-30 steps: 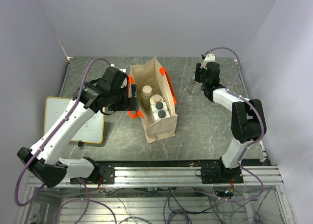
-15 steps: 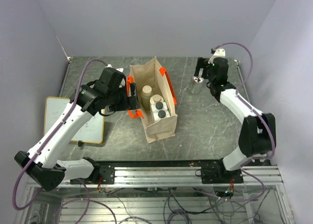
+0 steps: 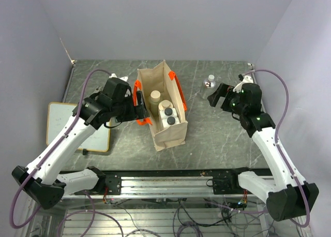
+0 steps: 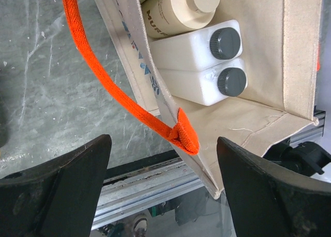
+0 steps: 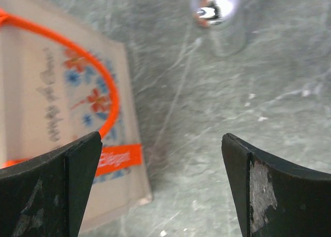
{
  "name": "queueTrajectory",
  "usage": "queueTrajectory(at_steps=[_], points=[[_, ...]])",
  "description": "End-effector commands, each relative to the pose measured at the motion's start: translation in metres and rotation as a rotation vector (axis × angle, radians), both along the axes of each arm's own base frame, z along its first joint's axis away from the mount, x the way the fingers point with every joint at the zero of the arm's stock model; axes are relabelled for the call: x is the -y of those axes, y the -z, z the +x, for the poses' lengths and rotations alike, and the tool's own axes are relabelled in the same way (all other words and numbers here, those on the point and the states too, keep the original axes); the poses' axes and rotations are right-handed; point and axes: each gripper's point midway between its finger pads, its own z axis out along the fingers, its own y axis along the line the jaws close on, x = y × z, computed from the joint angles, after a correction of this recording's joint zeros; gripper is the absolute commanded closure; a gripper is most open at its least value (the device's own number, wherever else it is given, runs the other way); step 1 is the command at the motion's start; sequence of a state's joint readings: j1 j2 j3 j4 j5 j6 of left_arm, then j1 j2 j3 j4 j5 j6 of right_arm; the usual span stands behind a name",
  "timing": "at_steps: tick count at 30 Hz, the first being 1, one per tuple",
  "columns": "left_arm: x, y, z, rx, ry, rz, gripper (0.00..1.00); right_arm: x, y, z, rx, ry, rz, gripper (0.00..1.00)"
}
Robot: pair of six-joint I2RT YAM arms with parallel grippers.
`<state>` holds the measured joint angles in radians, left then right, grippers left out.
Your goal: Take the personal care products out of the canvas bag
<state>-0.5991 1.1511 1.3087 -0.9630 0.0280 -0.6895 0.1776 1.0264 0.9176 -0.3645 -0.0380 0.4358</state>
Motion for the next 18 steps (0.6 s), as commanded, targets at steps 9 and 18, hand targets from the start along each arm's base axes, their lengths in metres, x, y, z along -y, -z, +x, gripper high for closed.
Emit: queueTrajectory(at_steps=[9,18], points=[[0.000,-0.020,-0.003,0.036,-0.057,-0.101,0.09,-0.138,-0.093,-0.037,0.050,-0.474,0.032,0.01],[-0.024,-0.025,-0.025,0.046,-0.088,-0.072,0.08,-0.231,-0.058,-0.021,-0.081,-0.574,-0.245,0.03]])
